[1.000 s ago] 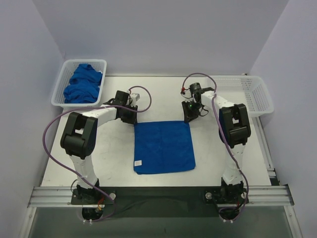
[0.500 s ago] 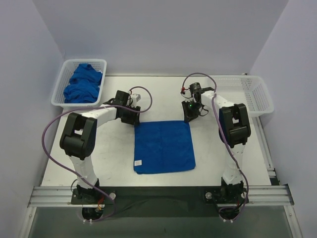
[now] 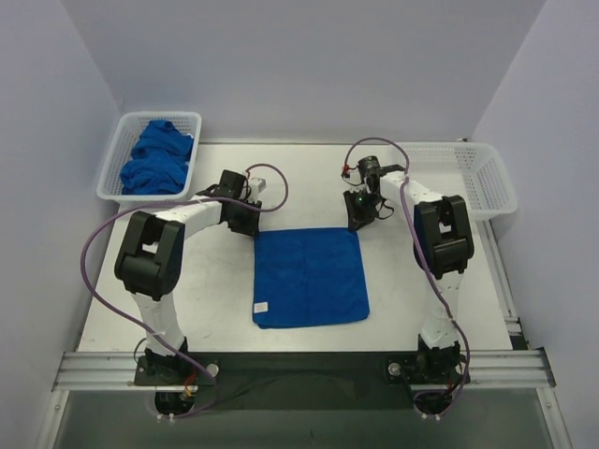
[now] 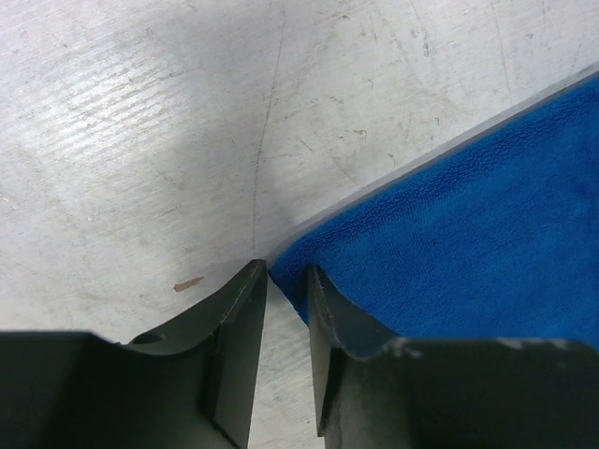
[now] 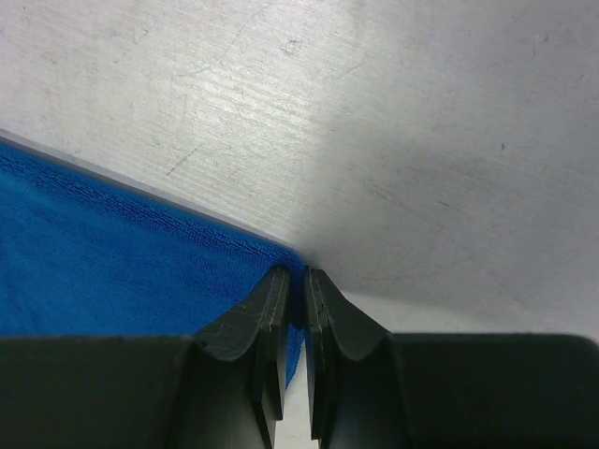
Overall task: Fold and stack the towels
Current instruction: Fold the towel
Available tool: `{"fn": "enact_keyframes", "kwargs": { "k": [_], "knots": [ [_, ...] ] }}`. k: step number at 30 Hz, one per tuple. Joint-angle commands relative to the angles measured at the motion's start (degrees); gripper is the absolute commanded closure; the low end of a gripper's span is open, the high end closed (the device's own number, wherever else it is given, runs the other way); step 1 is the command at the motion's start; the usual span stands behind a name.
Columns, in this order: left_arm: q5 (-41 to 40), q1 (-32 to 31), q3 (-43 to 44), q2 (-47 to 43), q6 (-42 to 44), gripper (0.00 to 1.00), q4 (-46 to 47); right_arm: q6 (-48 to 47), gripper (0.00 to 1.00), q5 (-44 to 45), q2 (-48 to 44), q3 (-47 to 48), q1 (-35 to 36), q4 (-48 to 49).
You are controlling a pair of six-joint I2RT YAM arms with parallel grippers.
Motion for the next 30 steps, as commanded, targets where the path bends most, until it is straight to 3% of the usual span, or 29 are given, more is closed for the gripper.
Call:
{"fn": "enact_keyframes", "kwargs": {
  "k": [1, 10, 24, 30],
  "knots": [
    [-1.5, -0.6, -1.0, 3.8, 0.2, 0.66, -6.1, -0.1, 0.89, 0.9, 1.0, 0.3, 0.2, -3.6],
    [-1.6, -0.5, 2.3, 5.1, 1.3, 1.0, -6.4, 0.0, 1.0, 1.1, 0.9, 1.1, 0.0, -3.5],
    [-6.5, 0.9, 21.2, 6.7, 3.8, 1.0, -9.5, 0.7, 1.0, 6.1, 0.0, 10.5, -0.3, -3.4],
    [-8.8, 1.3, 23.4, 3.9, 3.8, 1.0, -9.2, 1.6, 1.0, 9.6, -2.1, 11.3, -0.5, -3.0]
  ]
}}
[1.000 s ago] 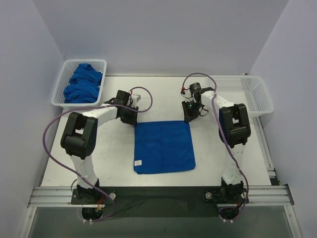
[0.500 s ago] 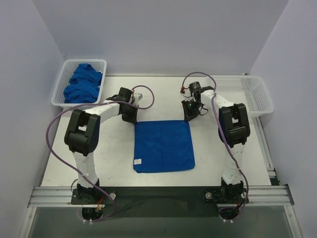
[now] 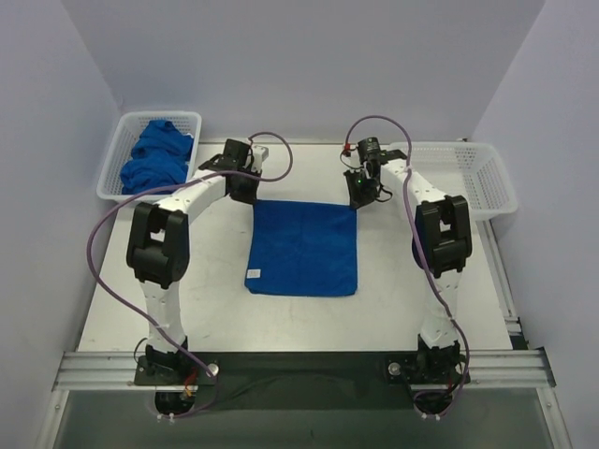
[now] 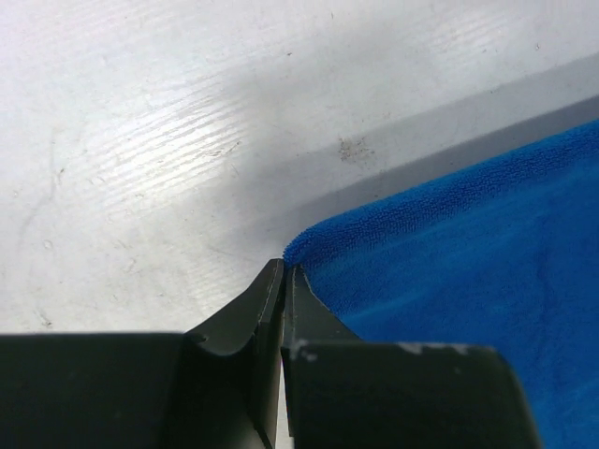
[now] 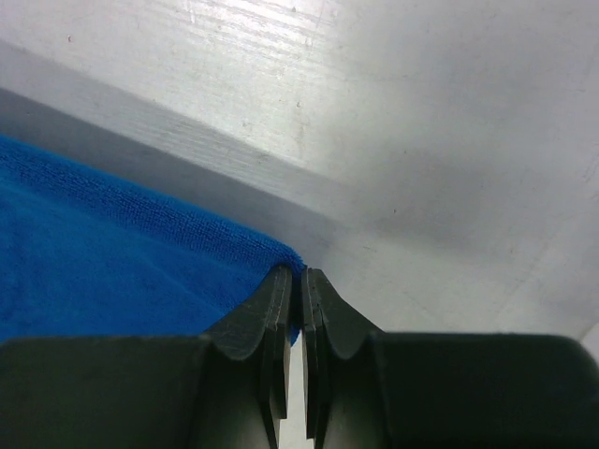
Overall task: Fold and stack the towels
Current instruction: Fold the towel
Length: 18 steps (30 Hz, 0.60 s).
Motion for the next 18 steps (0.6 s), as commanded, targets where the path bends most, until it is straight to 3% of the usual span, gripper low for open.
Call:
{"fn": "enact_keyframes", "kwargs": {
  "k": [1, 18],
  "knots": [
    [-2.9, 0.8, 0.8, -4.0, 1.2, 1.0, 0.1, 0.8, 1.0, 3.4, -4.2, 0.4, -0.5, -1.7],
    [0.1, 0.7, -22.6, -24.1, -5.9, 1.0, 5.1, 8.8, 1.0, 5.2, -21.1, -22.2, 3.3, 7.0]
  ]
}}
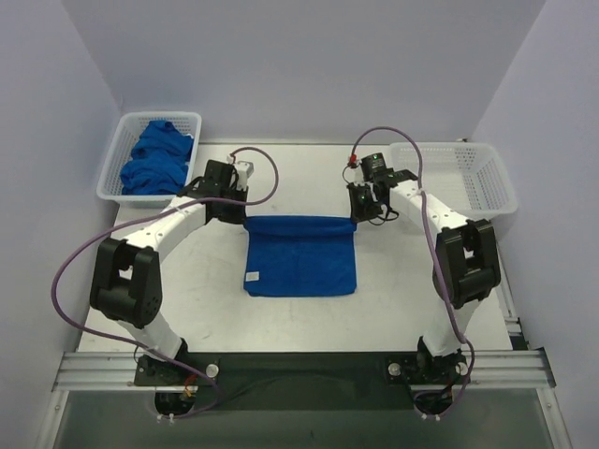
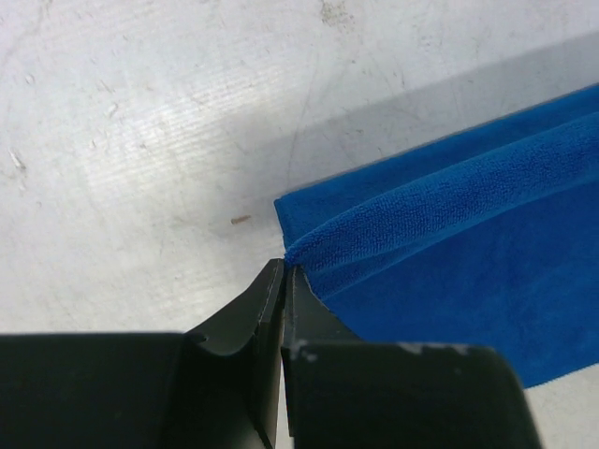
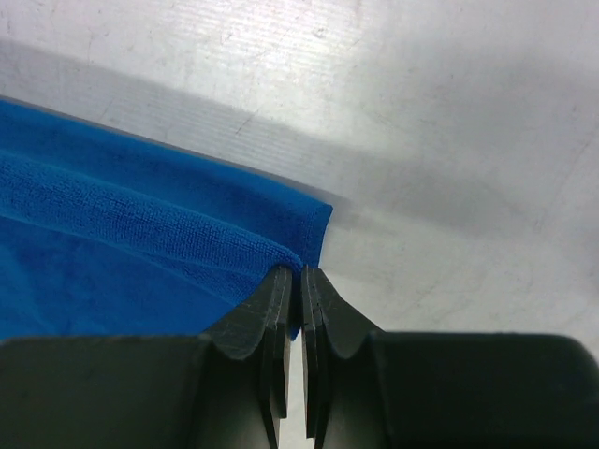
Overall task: Fold and stack the towels
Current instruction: Fold the towel
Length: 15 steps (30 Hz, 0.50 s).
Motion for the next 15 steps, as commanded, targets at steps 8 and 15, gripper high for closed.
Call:
{"fn": "enact_keyframes", "kwargs": {
  "k": [8, 15],
  "knots": [
    [4.1, 0.4, -11.8, -13.0, -7.8, 1.0, 2.0, 5.4, 1.0, 3.6, -11.3, -12.3, 4.0, 3.5],
    [7.3, -0.1, -20.5, -22.6, -13.8, 1.0, 2.0, 8.2, 1.0, 3.0, -17.6, -19.6, 5.0, 4.9]
  ]
}}
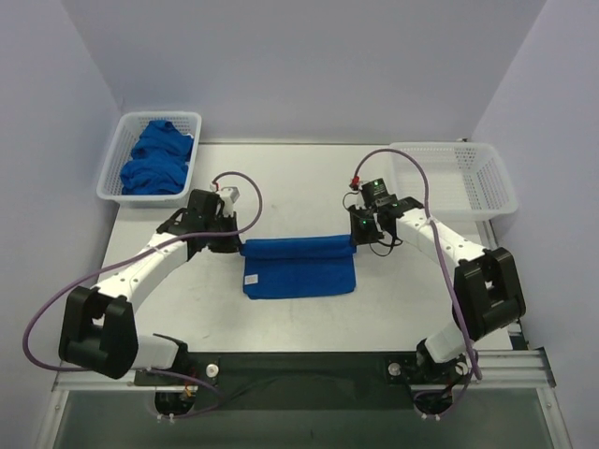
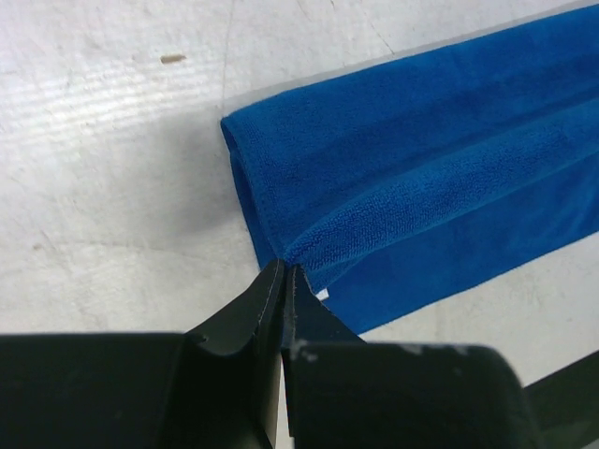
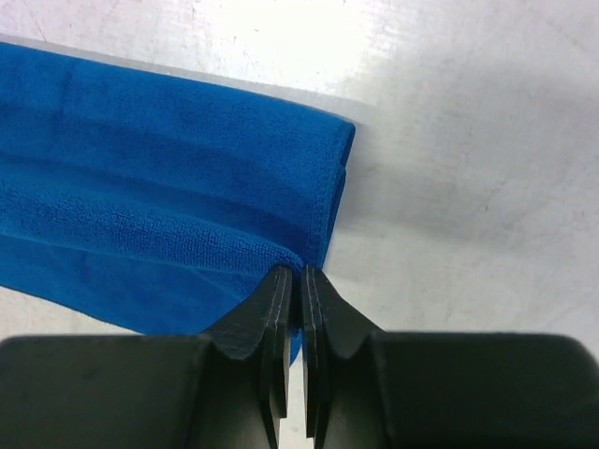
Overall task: Fold and stack the towels
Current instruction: Fold the towel
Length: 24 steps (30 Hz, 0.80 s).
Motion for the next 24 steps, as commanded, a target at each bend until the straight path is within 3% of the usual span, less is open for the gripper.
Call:
{"fn": "enact_keyframes", "kwargs": {
  "k": [1, 10, 24],
  "knots": [
    [2.3, 0.1, -3.1, -5.6, -4.4, 1.0, 1.5, 1.7, 1.0, 1.4, -4.9, -2.9, 0.1, 0.2],
    [7.3, -1.7, -12.3, -11.1, -12.2, 1.0, 1.5, 5.1, 1.0, -1.4, -8.0, -8.2, 0.2, 0.4],
    [1.3, -2.6, -13.6, -3.5, -15.1, 1.0, 2.4, 7.3, 1.0, -3.4, -2.6, -13.4, 0.8, 4.3]
  ]
}}
